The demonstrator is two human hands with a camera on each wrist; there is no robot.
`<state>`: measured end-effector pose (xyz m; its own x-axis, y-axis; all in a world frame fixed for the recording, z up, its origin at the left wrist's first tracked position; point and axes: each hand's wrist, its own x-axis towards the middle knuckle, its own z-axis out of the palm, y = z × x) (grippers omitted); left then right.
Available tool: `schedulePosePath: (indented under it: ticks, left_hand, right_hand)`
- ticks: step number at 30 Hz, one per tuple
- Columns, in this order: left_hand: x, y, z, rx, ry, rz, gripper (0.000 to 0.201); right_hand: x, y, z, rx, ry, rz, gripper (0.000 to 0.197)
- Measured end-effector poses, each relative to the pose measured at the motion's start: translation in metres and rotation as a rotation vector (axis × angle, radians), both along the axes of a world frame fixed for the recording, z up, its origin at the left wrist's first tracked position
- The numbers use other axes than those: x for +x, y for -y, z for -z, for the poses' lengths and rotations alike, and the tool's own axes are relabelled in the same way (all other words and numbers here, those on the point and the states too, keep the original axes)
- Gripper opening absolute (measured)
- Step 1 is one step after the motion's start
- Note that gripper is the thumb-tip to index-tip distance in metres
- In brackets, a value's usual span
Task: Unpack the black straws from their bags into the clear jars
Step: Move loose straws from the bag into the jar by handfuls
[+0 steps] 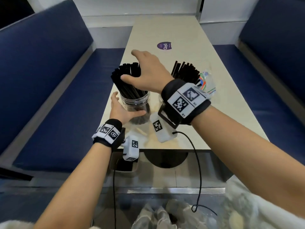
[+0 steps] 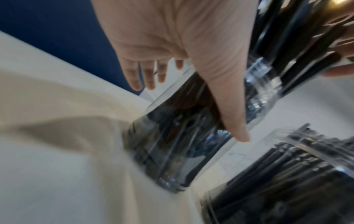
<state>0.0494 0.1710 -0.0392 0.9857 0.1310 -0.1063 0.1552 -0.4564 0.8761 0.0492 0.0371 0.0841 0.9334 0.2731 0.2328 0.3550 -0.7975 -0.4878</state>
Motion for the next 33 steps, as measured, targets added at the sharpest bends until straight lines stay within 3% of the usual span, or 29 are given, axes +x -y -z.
schedulePosePath:
  ticks: [4,8,17,20,22,26,31,33]
  left_hand:
    - [0.006,0.0,0.012,-0.036,0.016,0.042,0.123]
    - [0.006,0.002,0.021,-0.069,0.058,0.017,0.114]
    - [-0.001,0.008,0.014,-0.185,0.093,-0.017,0.084]
    - [-0.005,0.011,0.006,-0.355,0.06,-0.069,0.096]
    - [-0.006,0.01,0.006,-0.299,0.049,-0.071,0.089]
    - [-0.005,0.004,0.015,-0.221,0.078,0.0,0.099]
    - [-0.005,0.003,0.014,-0.248,0.112,0.004,0.081]
    - [-0.007,0.003,0.013,-0.276,0.121,0.008,0.091]
  right_hand:
    - [0.012,-0.018,0.011,-0.155,-0.114,0.092,0.097]
    - [0.024,-0.032,0.019,-0.205,-0.211,0.141,0.099]
    - [0.039,-0.051,0.025,-0.185,-0.158,0.181,0.07]
    - [0.042,-0.052,0.025,-0.116,-0.099,0.231,0.05]
    - [0.041,-0.05,0.027,-0.084,-0.052,0.244,0.04]
    - [0.037,-0.046,0.026,-0.035,-0.024,0.231,0.035]
    - [0.035,-0.048,0.016,0.15,-0.022,0.238,0.032]
    - [0.034,-0.048,0.017,0.229,-0.029,0.255,0.032]
